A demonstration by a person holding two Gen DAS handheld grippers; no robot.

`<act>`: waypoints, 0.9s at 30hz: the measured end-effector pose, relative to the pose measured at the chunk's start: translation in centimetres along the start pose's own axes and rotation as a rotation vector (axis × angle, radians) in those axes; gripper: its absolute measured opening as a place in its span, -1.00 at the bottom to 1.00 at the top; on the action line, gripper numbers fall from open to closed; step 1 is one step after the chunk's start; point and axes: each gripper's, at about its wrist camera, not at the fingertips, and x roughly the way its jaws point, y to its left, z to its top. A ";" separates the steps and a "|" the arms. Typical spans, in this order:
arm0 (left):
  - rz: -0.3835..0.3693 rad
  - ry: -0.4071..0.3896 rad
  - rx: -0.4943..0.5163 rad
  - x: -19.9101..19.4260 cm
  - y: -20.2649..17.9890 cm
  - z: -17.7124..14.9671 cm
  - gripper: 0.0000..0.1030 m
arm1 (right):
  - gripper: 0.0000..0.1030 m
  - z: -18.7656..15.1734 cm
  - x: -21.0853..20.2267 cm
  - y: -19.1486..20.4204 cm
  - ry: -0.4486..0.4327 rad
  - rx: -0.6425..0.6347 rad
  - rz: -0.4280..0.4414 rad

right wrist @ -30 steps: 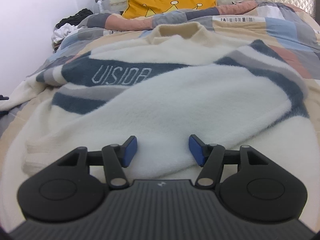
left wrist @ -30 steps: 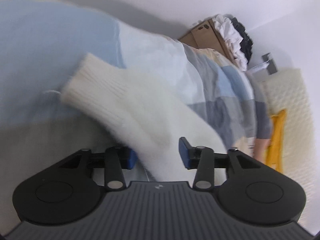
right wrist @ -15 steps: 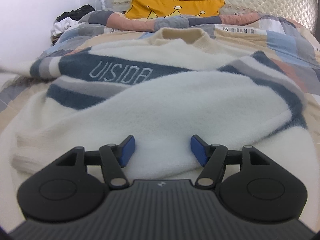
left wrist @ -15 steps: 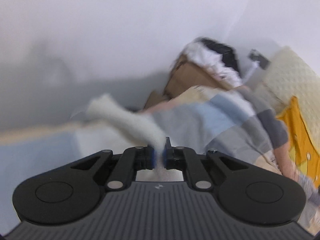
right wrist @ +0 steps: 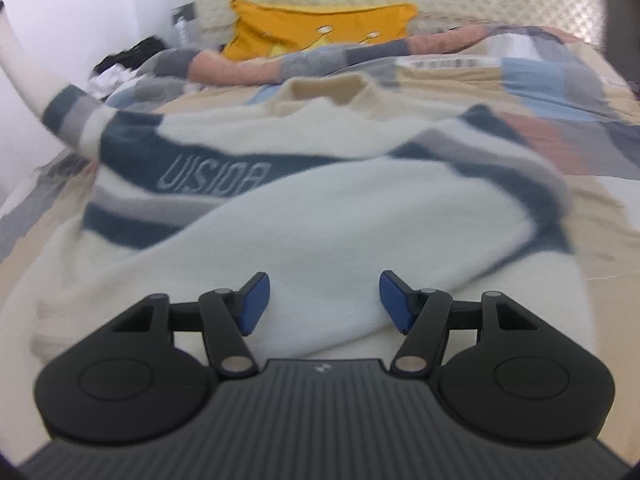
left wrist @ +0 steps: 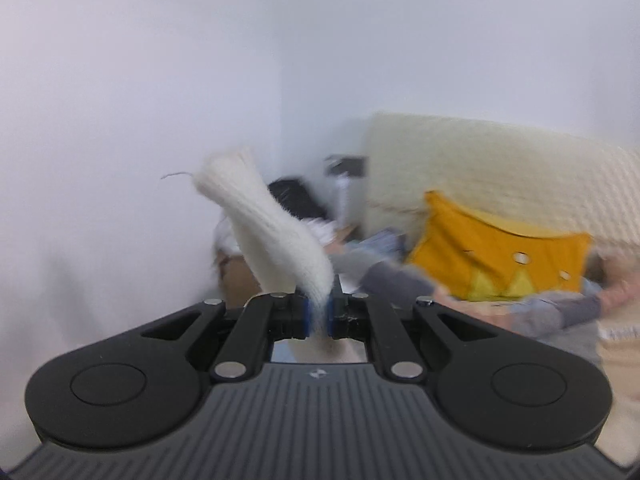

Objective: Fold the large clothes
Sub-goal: 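Carry the lifted blanket end with the left gripper over the blanket and release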

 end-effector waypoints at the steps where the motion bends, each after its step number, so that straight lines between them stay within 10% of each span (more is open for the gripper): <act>1: -0.017 -0.014 0.041 -0.8 -1.4 0.7 -0.83 | 0.23 0.2 -0.3 -0.7 -0.006 0.019 -0.015; 14: -0.372 -0.143 0.202 -16.0 -20.6 -0.6 -0.83 | 0.23 -0.3 -6.6 -8.7 -0.038 0.337 -0.012; 27: -0.723 0.054 0.241 -25.2 -33.5 -19.4 -0.83 | 0.28 -1.6 -9.0 -15.6 -0.088 0.601 -0.015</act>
